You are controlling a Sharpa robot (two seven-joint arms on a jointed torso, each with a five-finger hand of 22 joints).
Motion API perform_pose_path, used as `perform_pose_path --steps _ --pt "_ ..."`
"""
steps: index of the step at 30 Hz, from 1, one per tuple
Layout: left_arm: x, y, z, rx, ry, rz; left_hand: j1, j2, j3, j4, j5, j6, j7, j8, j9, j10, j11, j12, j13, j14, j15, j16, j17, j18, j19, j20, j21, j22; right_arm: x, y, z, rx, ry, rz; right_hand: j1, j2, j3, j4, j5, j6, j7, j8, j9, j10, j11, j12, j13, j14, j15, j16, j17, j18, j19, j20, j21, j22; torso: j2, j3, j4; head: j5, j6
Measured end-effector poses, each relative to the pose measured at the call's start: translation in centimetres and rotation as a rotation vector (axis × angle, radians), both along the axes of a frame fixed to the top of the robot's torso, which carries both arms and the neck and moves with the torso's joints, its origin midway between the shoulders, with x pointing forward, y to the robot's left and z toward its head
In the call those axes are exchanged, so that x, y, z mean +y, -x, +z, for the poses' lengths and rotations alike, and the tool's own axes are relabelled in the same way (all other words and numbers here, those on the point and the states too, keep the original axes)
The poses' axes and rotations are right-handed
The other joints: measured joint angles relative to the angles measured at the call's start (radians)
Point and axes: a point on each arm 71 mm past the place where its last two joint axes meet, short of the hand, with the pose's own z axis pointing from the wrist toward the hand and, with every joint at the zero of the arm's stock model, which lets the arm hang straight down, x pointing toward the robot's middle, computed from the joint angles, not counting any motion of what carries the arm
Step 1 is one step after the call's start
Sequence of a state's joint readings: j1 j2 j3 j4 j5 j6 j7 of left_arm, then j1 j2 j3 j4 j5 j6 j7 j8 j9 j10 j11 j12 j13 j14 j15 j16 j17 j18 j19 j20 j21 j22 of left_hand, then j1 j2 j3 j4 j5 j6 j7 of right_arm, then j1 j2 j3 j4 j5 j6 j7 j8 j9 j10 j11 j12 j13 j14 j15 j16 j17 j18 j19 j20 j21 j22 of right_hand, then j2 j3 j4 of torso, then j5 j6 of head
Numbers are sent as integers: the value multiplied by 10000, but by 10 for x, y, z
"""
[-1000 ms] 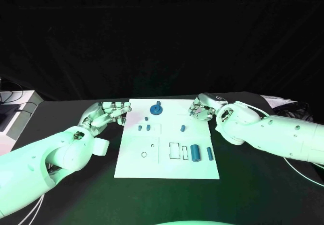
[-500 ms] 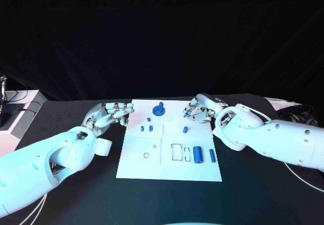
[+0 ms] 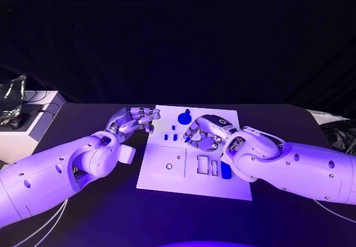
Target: Assemble the parts on the task board
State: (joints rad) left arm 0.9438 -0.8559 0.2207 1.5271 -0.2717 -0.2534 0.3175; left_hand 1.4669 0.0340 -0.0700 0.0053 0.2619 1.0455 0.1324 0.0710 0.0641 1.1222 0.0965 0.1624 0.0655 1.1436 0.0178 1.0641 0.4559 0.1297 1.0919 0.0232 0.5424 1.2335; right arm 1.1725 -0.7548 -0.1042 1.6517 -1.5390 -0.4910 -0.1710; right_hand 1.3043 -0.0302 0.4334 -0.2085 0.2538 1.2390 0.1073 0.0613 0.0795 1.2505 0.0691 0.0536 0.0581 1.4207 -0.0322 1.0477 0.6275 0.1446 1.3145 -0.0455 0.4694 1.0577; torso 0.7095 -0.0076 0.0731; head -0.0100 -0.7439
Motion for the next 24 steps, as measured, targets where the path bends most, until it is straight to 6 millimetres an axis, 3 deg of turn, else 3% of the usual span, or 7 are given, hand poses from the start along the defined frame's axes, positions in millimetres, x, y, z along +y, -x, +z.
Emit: perform_pose_path --steps 9,24 --pt "0 0 -1 39 -12 10 0 0 0 0 0 0 0 0 0 0 0 0 0 0 0 0 -1 0 0 0 0 14 18 7 -17 39 826 605 1 -1 -2 -1 2 -2 -2 -15 0 -3 -3 -2 1 0 0 42 0 -2 190 -20 -525 525 2 1 -8 248 -111" --pt "-2 -1 -1 91 -27 6 0 0 0 0 0 0 0 0 0 0 0 0 0 0 0 0 -2 1 0 0 0 21 27 10 -39 220 1575 680 1 -3 -15 -12 74 -18 -17 41 18 -6 -6 19 1 0 0 40 1 -2 327 -27 -832 819 11 23 -1 389 -274"
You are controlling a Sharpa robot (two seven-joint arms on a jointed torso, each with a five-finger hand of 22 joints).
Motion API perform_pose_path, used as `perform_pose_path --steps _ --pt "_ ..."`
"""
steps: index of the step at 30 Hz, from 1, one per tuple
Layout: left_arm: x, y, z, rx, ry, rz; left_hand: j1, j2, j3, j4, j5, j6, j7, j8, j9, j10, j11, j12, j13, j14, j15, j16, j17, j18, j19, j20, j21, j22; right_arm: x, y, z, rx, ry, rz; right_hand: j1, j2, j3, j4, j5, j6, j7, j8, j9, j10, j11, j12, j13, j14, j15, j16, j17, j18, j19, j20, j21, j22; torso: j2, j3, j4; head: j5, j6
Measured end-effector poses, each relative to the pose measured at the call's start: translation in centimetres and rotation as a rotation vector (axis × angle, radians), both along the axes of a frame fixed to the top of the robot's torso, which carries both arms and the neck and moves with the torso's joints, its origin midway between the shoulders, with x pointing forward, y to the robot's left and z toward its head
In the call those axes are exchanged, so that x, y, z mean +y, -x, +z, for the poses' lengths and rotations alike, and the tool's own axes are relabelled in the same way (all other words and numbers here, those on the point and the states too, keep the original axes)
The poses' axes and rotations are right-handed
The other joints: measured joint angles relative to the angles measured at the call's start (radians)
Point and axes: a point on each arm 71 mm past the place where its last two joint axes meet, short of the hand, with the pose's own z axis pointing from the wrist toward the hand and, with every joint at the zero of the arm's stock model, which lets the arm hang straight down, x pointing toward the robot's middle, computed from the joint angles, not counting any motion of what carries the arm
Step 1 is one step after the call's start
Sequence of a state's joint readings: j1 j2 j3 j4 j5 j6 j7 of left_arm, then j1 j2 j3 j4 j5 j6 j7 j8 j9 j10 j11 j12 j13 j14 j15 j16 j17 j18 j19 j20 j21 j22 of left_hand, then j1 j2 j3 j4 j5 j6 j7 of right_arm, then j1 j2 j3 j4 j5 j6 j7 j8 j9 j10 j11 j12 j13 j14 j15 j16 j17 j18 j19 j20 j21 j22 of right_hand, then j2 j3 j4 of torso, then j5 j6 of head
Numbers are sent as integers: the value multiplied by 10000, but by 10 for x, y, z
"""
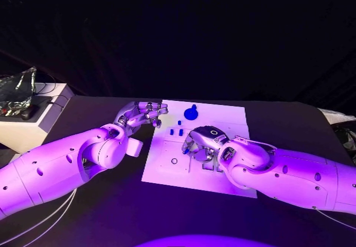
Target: Assemble the parts on the task board
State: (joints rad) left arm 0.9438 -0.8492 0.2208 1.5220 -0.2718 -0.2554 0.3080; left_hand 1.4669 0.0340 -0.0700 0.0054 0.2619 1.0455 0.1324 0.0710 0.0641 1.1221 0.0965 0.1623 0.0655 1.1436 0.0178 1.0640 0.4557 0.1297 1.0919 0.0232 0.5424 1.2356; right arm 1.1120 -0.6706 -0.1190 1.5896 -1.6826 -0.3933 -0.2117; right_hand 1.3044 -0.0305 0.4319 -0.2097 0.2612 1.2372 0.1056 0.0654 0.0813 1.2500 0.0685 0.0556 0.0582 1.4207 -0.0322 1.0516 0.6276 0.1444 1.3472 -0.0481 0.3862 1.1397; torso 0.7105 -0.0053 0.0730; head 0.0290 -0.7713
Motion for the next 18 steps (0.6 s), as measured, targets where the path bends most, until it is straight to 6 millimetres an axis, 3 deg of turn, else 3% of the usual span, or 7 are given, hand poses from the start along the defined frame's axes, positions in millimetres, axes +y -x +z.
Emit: perform_pose_path --steps 18 --pt "1 -1 -1 46 -31 35 0 0 43 -43 0 0 0 0 0 0 0 0 0 0 0 0 -1 0 0 0 0 24 3 0 -2 -205 127 12 -1 -3 -3 -1 -6 19 19 -14 -9 -16 -16 -4 2 0 0 -1 0 0 3 -1 0 -2 -4 -7 -12 58 -59"
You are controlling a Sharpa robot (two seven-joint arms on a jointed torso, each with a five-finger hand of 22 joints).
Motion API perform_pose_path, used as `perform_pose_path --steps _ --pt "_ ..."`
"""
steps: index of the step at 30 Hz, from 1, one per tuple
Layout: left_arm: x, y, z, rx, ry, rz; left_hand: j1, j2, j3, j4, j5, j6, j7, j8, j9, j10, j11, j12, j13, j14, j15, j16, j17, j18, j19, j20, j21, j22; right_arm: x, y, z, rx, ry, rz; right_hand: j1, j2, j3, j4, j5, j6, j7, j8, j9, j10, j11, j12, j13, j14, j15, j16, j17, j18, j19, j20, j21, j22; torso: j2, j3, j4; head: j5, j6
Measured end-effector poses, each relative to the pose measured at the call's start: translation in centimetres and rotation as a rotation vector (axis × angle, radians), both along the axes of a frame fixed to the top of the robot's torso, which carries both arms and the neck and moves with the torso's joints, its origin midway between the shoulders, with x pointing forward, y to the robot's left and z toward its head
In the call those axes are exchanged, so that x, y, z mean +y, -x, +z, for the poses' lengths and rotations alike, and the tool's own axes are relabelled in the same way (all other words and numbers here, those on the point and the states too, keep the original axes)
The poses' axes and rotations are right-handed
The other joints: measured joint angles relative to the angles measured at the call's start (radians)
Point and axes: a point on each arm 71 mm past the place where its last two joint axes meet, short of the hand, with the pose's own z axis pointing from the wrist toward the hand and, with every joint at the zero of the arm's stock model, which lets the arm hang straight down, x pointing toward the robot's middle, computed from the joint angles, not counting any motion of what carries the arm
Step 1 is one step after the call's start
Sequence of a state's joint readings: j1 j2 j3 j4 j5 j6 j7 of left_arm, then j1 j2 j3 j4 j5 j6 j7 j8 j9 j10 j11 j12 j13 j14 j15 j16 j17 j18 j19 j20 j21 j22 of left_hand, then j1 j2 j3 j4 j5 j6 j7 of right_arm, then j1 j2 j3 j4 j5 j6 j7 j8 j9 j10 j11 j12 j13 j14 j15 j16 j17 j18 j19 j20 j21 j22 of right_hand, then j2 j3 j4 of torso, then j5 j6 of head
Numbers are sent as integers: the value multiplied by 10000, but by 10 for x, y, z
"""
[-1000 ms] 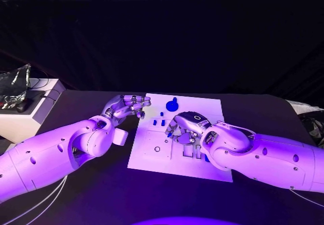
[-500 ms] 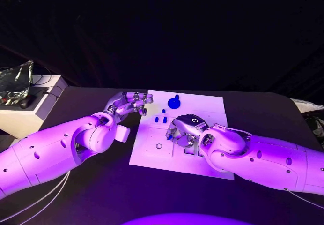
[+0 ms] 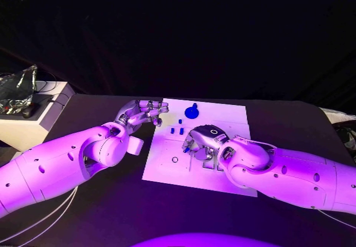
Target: Assemble the parts on the task board
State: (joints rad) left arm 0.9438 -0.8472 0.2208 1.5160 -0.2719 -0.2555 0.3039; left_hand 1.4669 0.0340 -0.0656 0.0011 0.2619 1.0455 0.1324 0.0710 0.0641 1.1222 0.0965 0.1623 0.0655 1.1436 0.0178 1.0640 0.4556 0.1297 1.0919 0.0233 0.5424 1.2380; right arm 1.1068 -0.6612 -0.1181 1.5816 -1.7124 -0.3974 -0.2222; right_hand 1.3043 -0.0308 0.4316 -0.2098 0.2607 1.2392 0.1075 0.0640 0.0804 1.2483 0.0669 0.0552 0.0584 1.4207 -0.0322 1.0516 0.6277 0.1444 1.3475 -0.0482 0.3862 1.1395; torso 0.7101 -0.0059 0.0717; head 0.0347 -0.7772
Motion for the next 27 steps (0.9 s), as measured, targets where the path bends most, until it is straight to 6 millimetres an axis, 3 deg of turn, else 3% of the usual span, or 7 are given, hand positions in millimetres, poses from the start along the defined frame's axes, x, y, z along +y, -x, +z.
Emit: perform_pose_path --steps 4,7,20,24,27 --pt "0 0 0 11 -5 1 0 0 -2 2 0 0 0 0 0 0 0 0 0 0 0 0 0 0 0 0 0 3 1 -1 -1 -19 3 -2 0 -1 -1 -1 -1 0 0 -9 1 0 -1 -11 1 0 0 0 0 0 5 -4 0 -1 1 -5 4 2 -5" --pt "0 0 0 23 -9 -1 0 0 -2 2 0 0 0 0 0 0 0 0 0 0 0 0 0 0 0 0 0 3 2 -1 -2 -6 14 -4 -1 -1 -12 -12 -1 0 0 -11 7 20 20 -31 2 0 0 0 -8 -1 232 13 -534 476 2 -7 11 4 -18" --pt "0 0 -1 71 -32 0 0 0 -2 2 0 0 0 0 0 0 0 0 0 0 0 0 0 0 0 0 0 15 4 -3 -4 20 68 -31 -38 -41 -13 -12 11 -8 7 -20 15 32 32 4 3 0 1 0 -15 -1 243 6 -650 609 1 -13 4 1 -49" --pt "1 0 -1 85 -40 4 0 0 -3 2 0 0 0 0 0 0 0 0 0 0 0 0 -1 0 0 0 0 15 5 -4 -5 42 49 -10 -113 -114 -141 115 -50 -264 150 14 -29 -31 -15 7 61 -6 7 -1 -63 0 244 7 -801 618 1 -12 3 -1 -62" --pt "1 0 -1 92 -44 5 0 0 -3 2 0 0 0 0 0 0 0 0 0 0 0 0 -1 0 0 0 0 15 4 -5 -6 115 18 -8 -341 -335 -432 348 -171 -887 316 50 -115 -670 164 118 85 -129 133 -118 -126 6 254 126 -974 495 2 -12 2 -2 -70"
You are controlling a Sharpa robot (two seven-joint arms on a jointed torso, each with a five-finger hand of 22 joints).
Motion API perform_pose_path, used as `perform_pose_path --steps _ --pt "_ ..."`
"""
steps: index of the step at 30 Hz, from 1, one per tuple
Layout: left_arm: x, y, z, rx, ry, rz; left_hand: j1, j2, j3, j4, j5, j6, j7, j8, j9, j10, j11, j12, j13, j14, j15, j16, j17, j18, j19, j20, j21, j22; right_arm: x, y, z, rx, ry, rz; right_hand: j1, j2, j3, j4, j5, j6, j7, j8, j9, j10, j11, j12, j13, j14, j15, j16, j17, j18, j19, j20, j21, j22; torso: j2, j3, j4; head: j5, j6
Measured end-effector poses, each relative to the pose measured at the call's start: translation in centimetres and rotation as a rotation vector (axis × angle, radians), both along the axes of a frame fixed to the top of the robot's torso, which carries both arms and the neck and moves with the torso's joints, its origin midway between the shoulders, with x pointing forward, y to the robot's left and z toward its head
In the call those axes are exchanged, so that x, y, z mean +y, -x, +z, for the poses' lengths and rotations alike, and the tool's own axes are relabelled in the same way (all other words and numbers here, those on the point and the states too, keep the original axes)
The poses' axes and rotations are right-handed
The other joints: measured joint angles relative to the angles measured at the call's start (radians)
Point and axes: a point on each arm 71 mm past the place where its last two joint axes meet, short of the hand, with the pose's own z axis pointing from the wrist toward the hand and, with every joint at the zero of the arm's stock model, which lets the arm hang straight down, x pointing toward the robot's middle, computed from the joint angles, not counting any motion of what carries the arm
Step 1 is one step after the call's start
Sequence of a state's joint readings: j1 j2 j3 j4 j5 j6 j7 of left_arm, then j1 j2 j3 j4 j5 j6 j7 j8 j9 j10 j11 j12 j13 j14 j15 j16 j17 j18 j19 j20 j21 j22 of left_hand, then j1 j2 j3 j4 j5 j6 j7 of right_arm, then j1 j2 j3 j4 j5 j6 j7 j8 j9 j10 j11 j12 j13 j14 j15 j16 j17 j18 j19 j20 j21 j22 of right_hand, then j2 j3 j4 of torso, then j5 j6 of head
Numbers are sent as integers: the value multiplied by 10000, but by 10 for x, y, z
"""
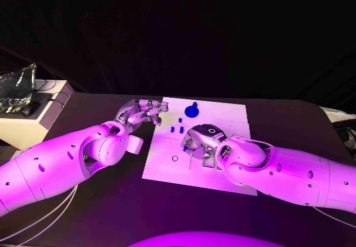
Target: Assemble the parts on the task board
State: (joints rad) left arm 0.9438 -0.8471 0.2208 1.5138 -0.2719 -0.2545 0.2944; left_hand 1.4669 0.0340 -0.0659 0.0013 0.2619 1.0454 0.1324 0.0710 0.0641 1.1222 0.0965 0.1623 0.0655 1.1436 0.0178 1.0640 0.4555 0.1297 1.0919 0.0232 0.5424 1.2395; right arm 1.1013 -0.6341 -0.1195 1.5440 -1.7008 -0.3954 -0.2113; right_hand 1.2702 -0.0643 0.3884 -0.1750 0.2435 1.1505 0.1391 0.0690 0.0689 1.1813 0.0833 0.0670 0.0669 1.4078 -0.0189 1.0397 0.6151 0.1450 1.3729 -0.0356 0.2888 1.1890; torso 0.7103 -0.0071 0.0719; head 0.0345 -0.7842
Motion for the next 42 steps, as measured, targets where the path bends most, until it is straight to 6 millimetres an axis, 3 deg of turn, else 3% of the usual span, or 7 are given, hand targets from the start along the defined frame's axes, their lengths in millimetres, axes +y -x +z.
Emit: perform_pose_path --steps 5,8,11,22,26,32,42 --pt "0 0 0 7 -5 5 0 0 28 29 0 0 0 0 0 0 0 0 0 0 0 0 0 0 0 0 0 3 0 0 -1 140 -154 51 207 -406 -1417 451 119 -657 1 -38 -30 -1035 235 -37 -72 57 123 -192 -140 204 190 222 -495 -501 -1 6 0 -1 -8" --pt "0 0 0 9 -8 9 0 0 28 29 0 0 0 0 0 0 0 0 0 0 0 0 0 0 0 0 0 9 -1 0 -1 189 -247 65 619 -316 -2234 703 119 -771 -87 -38 -30 -1157 234 -37 -72 60 125 -232 -169 256 336 253 -756 -755 -2 7 0 -1 -9" --pt "0 0 0 11 -12 12 0 0 40 17 0 0 0 0 0 0 0 0 0 0 0 0 0 0 0 0 0 9 -3 0 -1 215 -327 54 796 -236 -2573 871 124 -806 -52 -38 -29 -1192 269 -37 -71 60 125 -232 -174 257 407 252 -904 -862 -4 12 -1 5 -6" --pt "1 0 0 25 -26 23 0 0 70 -13 0 0 0 0 0 0 0 0 0 0 0 0 0 0 0 0 0 17 -12 2 3 92 -819 -81 1006 -431 -2647 985 221 -1101 -48 -38 -29 -1624 370 -37 -71 56 194 -310 -196 250 475 319 -1022 -889 -3 20 -1 -12 21" --pt "2 0 0 30 -37 34 0 0 70 -13 0 0 0 0 0 0 0 0 0 0 0 0 -1 1 0 0 0 17 -22 4 8 -7 -1145 -284 1068 -414 -2573 1059 274 -1135 -83 -38 -29 -1566 313 -37 -70 56 194 -310 -196 240 515 279 -1022 -889 -3 18 2 -26 45" --pt "4 0 0 33 -55 58 0 0 70 -13 0 0 0 0 0 0 0 0 0 0 0 0 0 0 0 0 0 16 -53 -1 27 -18 -1662 -992 966 -317 -2175 954 434 -1146 42 -37 -29 -612 176 -13 -93 56 194 -191 -97 164 584 210 -1022 -685 -4 12 -5 -52 81" --pt "5 -1 -1 39 -70 88 0 0 141 0 0 0 0 0 0 0 0 0 0 0 0 0 0 0 0 0 0 46 -109 -25 62 -130 -1522 -2390 811 -423 -2315 912 467 -1179 74 -37 -28 -708 181 -13 -92 57 193 -126 -30 99 584 211 -1022 -581 -14 0 -11 -196 173"
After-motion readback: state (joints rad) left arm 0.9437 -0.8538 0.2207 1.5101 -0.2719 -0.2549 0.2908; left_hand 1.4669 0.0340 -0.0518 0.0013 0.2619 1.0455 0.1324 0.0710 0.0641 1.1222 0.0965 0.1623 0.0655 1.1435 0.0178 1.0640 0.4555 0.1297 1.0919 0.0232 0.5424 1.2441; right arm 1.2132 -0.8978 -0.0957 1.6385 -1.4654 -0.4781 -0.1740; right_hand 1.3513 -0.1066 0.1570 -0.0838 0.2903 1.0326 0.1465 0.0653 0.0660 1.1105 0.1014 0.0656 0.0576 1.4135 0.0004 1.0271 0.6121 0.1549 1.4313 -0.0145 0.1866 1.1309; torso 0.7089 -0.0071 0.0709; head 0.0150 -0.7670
